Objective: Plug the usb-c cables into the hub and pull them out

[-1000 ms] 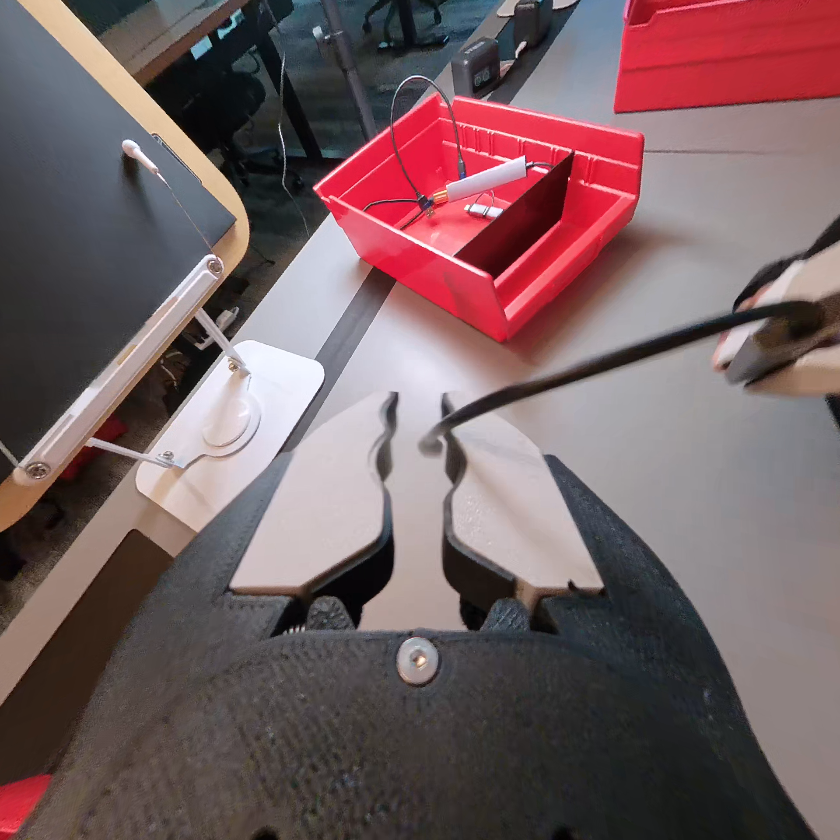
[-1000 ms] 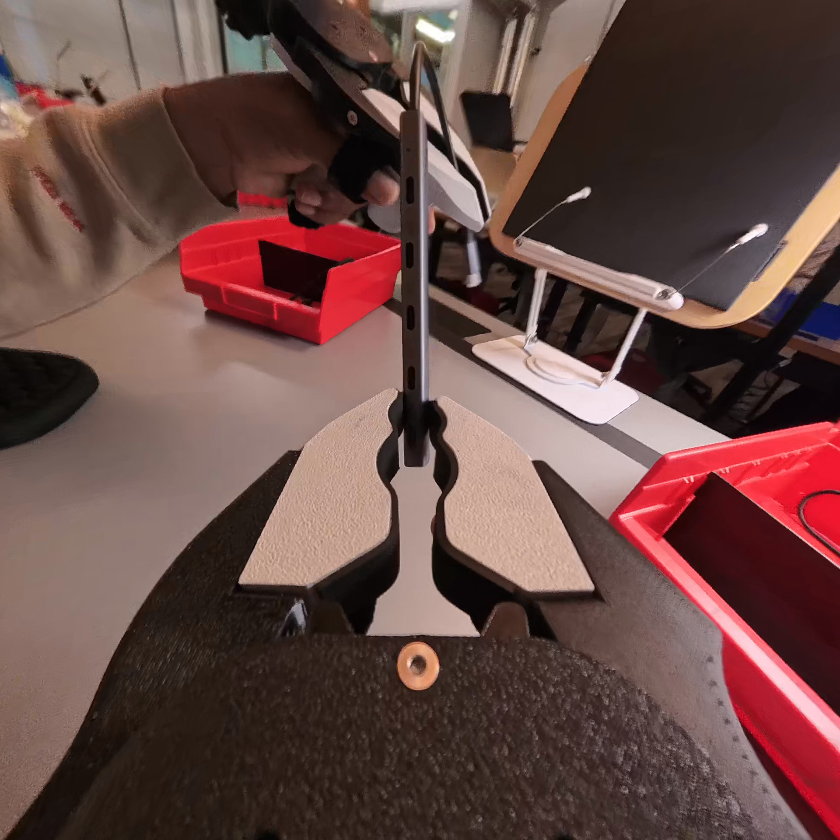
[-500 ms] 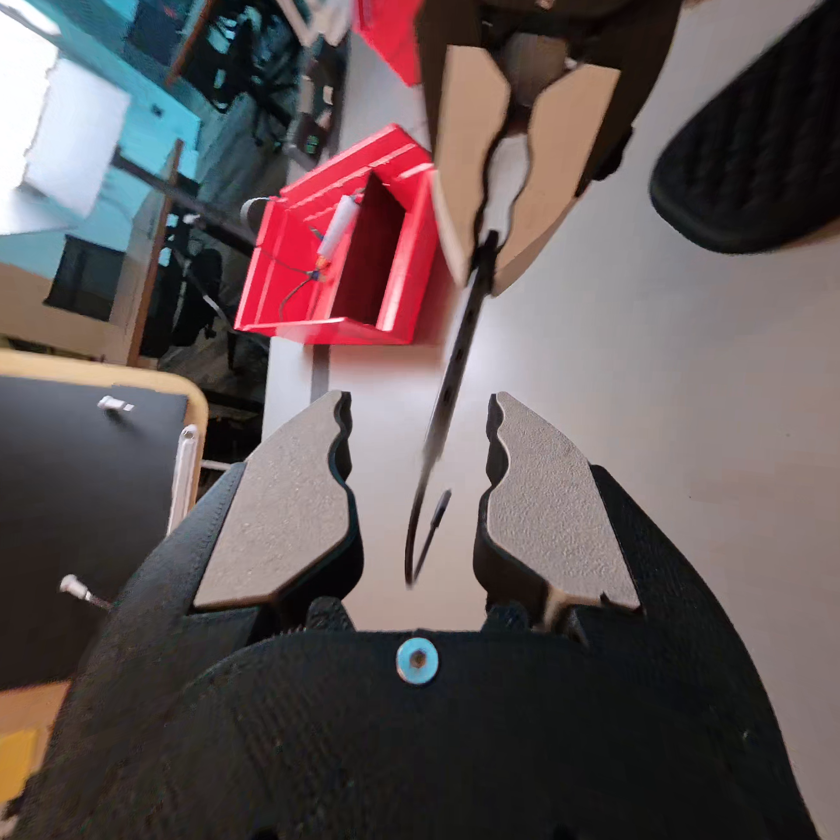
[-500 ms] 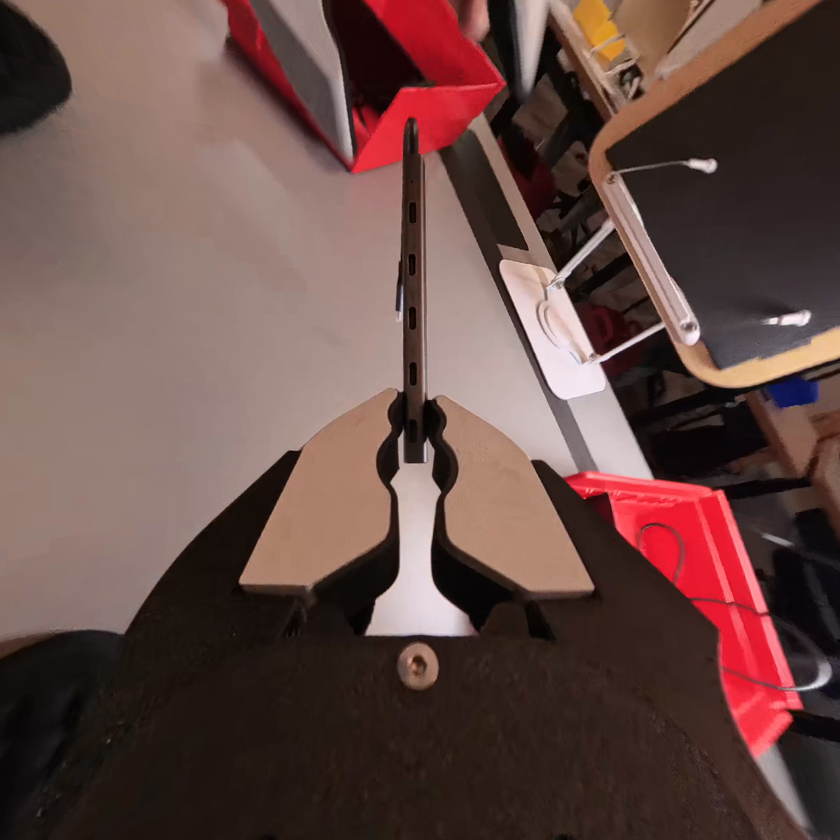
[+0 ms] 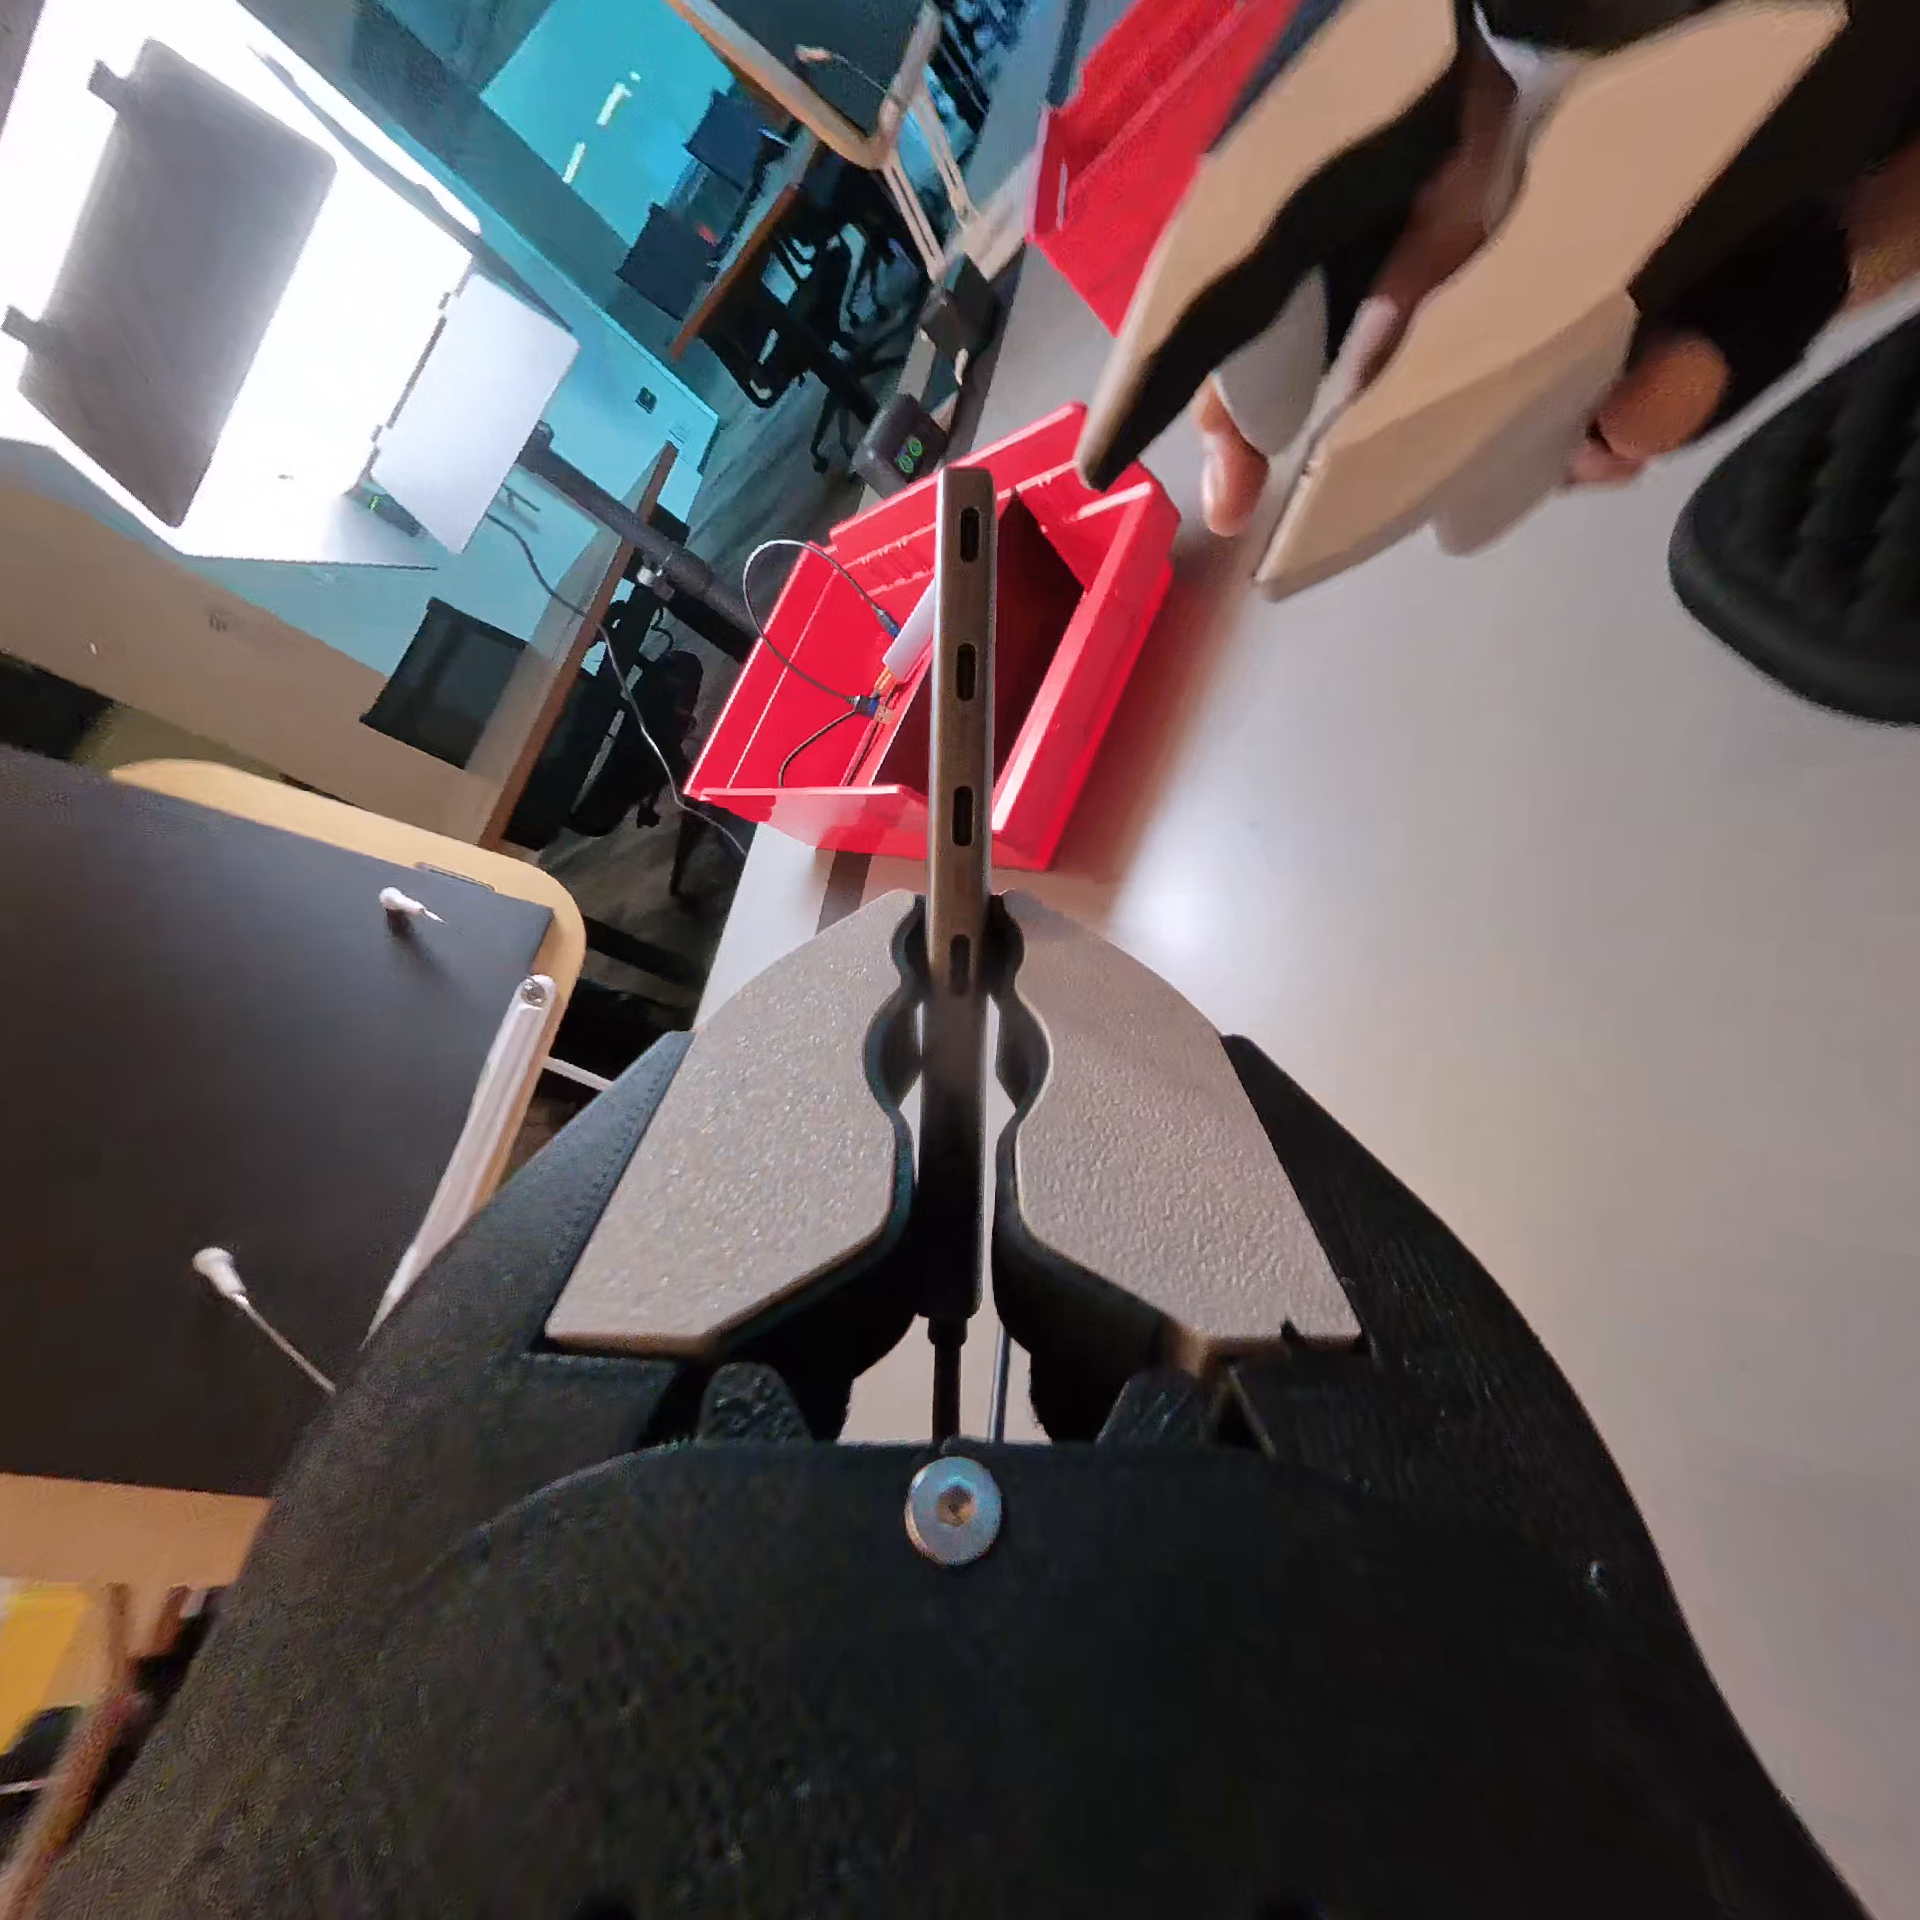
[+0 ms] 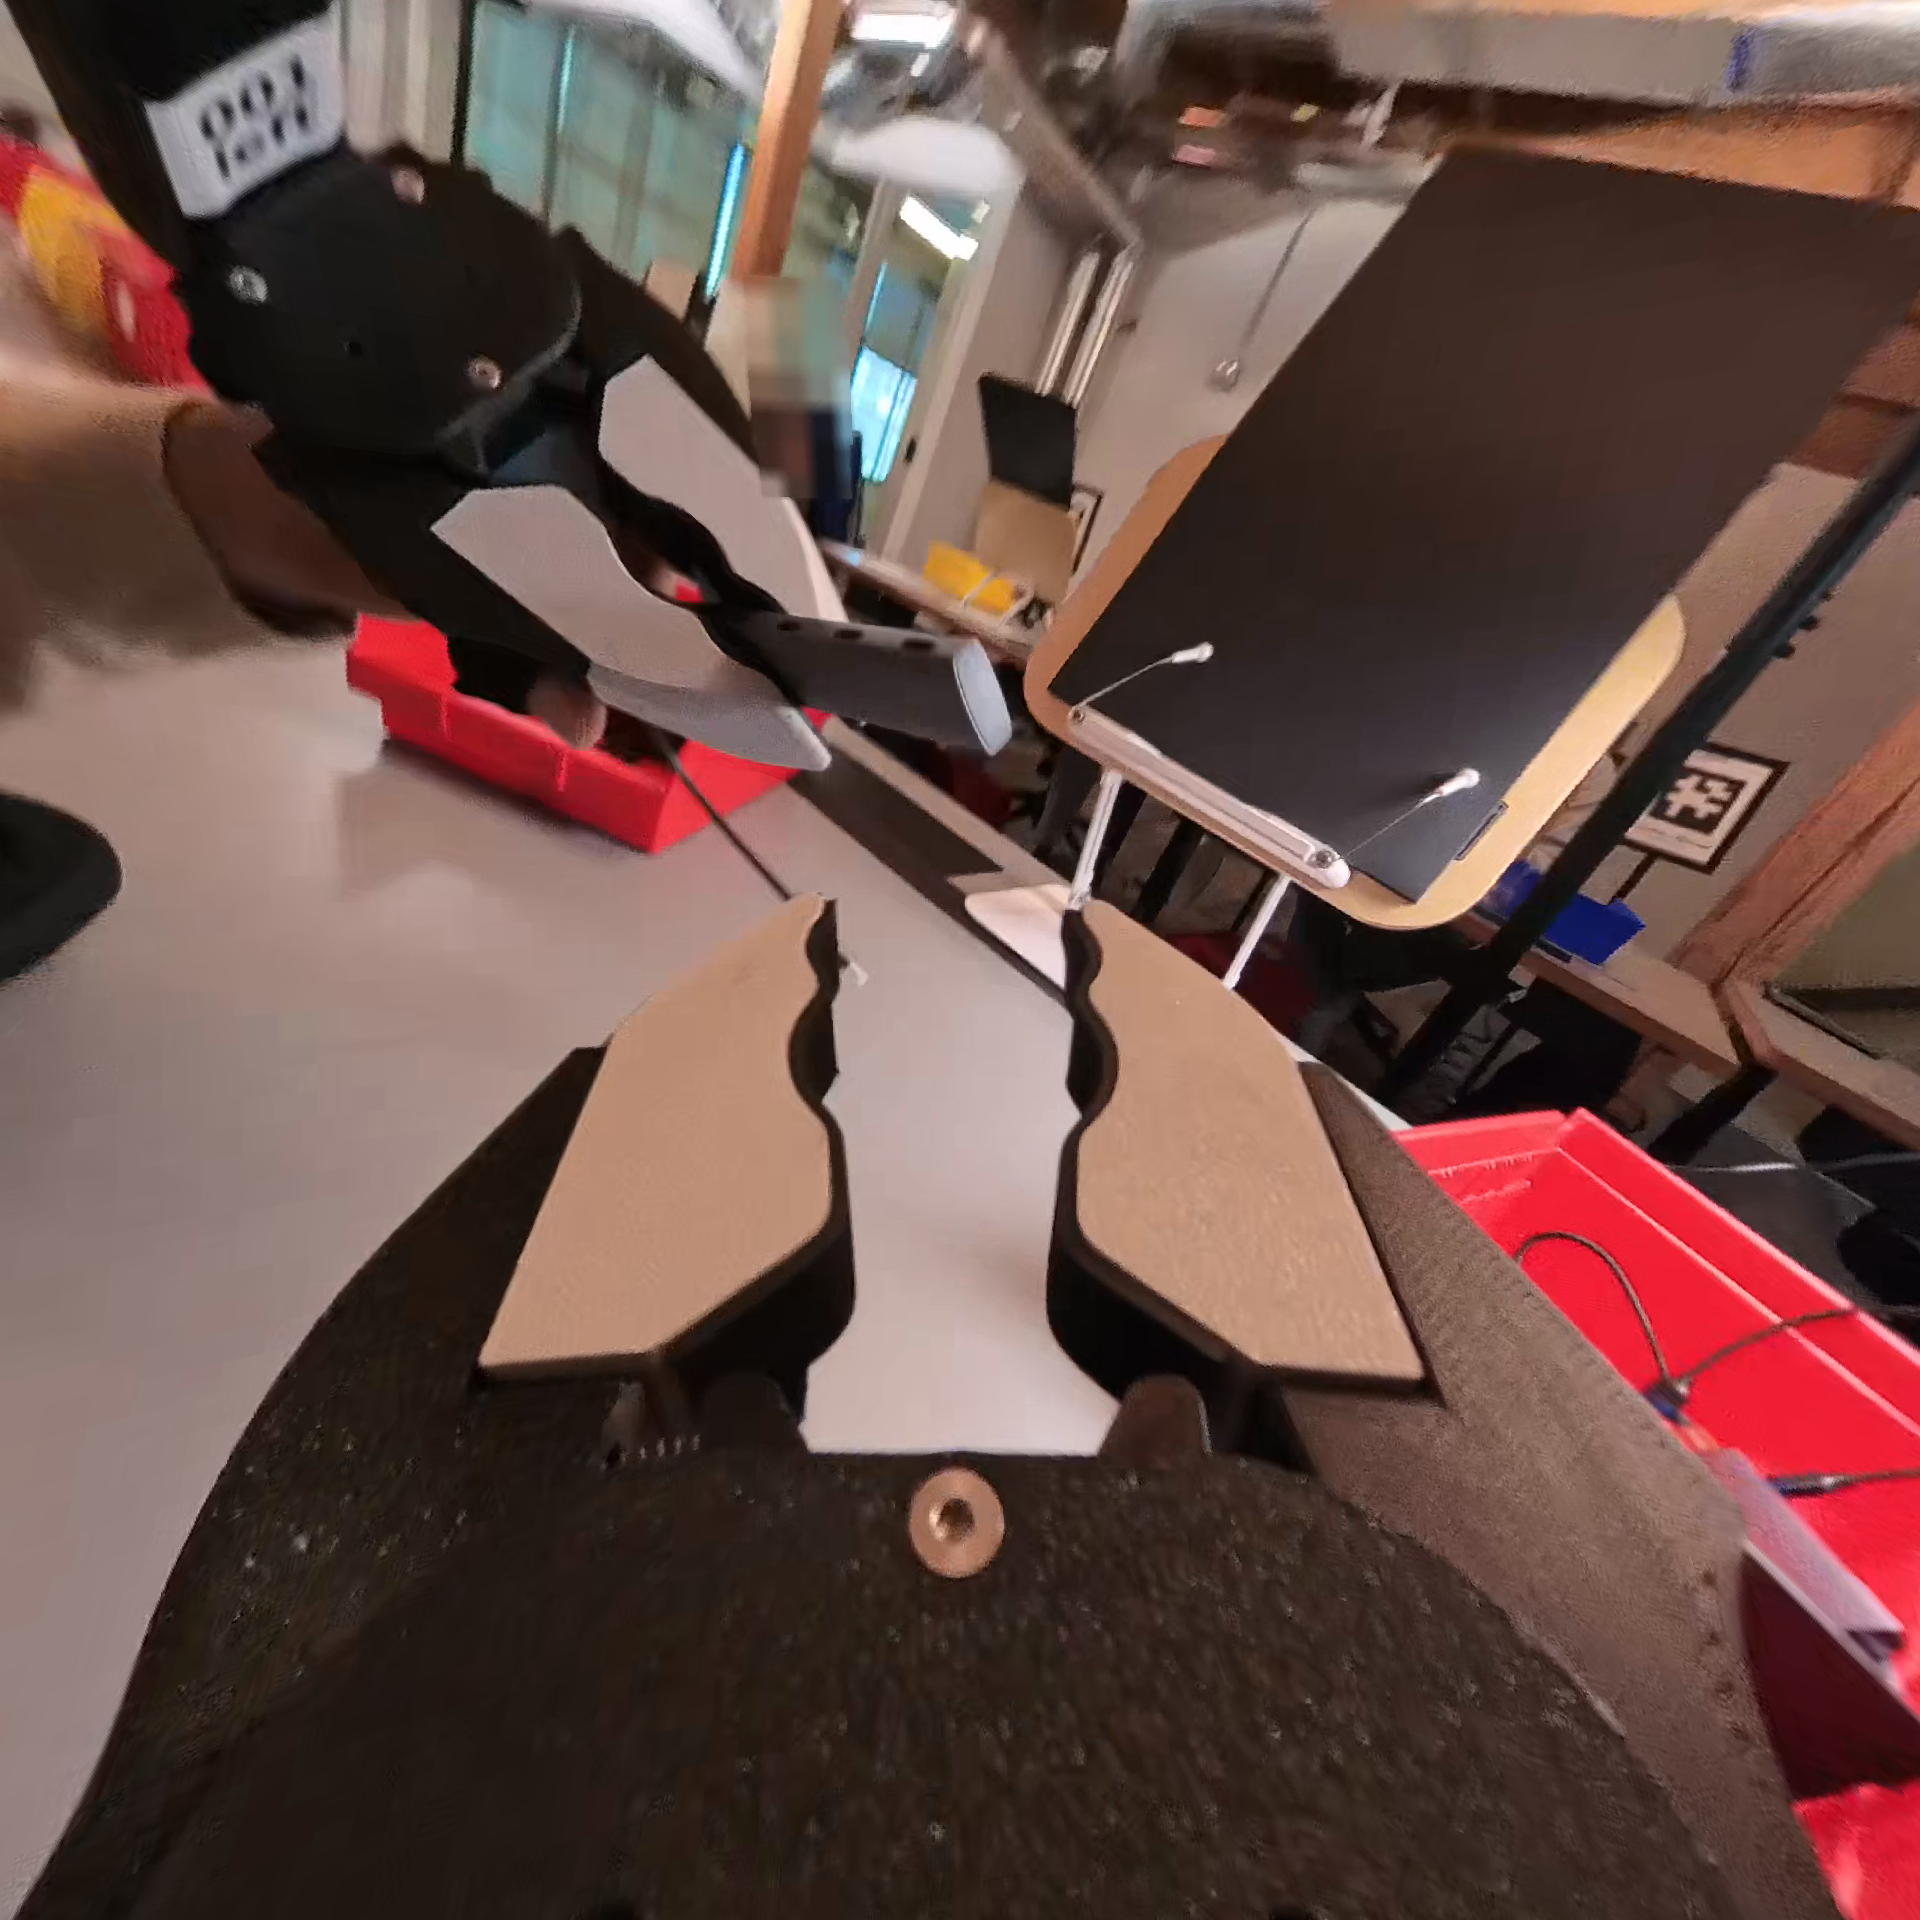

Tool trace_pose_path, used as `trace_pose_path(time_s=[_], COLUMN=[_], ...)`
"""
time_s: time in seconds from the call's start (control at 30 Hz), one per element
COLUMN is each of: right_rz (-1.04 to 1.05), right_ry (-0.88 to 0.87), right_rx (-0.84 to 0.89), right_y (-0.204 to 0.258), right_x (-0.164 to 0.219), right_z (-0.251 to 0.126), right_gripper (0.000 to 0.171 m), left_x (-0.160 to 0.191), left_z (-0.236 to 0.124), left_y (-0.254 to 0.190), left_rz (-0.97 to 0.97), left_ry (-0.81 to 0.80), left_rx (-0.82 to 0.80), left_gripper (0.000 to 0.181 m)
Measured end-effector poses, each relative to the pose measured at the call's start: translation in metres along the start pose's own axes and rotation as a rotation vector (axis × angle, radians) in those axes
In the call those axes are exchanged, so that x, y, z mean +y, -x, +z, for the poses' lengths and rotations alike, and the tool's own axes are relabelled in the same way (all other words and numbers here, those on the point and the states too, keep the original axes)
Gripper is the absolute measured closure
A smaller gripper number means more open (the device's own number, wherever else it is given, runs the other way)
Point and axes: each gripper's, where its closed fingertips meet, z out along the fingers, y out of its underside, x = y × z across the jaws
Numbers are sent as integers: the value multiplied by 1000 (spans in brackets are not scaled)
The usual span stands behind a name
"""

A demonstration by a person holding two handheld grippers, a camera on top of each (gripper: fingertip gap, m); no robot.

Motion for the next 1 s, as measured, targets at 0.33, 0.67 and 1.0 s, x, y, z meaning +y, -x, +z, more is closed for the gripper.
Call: trace_pose_path(time_s=[0.33, 0.67, 1.0], right_rz=[-19, -18, 405], right_ry=[-131, -111, -250], right_rx=[6, -33, -164], right_y=[26, 35, 27], right_x=[-15, -6, -18], right_z=[14, 19, 16], right_gripper=[120, 123, 116], left_x=[1, 20, -1], left_z=[5, 6, -5], left_y=[-29, -42, -53], left_rz=[-265, -293, -712], left_ry=[-45, 29, -283], left_rx=[105, 117, 345], left_gripper=[172, 172, 172])
